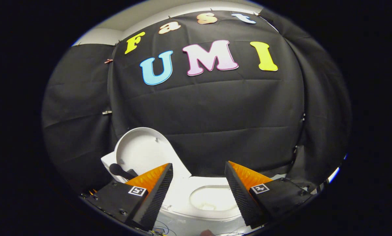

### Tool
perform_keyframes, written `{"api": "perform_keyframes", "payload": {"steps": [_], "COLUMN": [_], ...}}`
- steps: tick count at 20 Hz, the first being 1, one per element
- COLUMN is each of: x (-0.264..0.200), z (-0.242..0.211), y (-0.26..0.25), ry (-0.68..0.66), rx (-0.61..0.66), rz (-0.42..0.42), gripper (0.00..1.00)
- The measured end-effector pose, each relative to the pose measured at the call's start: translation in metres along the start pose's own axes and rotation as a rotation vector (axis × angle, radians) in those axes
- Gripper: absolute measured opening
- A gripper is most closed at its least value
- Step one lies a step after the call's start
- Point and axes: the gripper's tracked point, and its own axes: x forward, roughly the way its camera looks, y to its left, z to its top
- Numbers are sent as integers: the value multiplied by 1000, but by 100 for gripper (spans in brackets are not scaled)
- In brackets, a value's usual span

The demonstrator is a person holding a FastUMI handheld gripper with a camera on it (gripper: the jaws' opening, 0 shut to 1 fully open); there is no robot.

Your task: Open the toilet lid.

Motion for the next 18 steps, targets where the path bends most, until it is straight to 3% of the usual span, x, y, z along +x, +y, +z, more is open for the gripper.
{"api": "perform_keyframes", "payload": {"steps": [8,18], "x": [-3,-1], "z": [3,-7], "y": [-32,-42], "ry": [-160,-181], "rx": [-22,-48], "rz": [-13,-26], "gripper": [99,99]}}
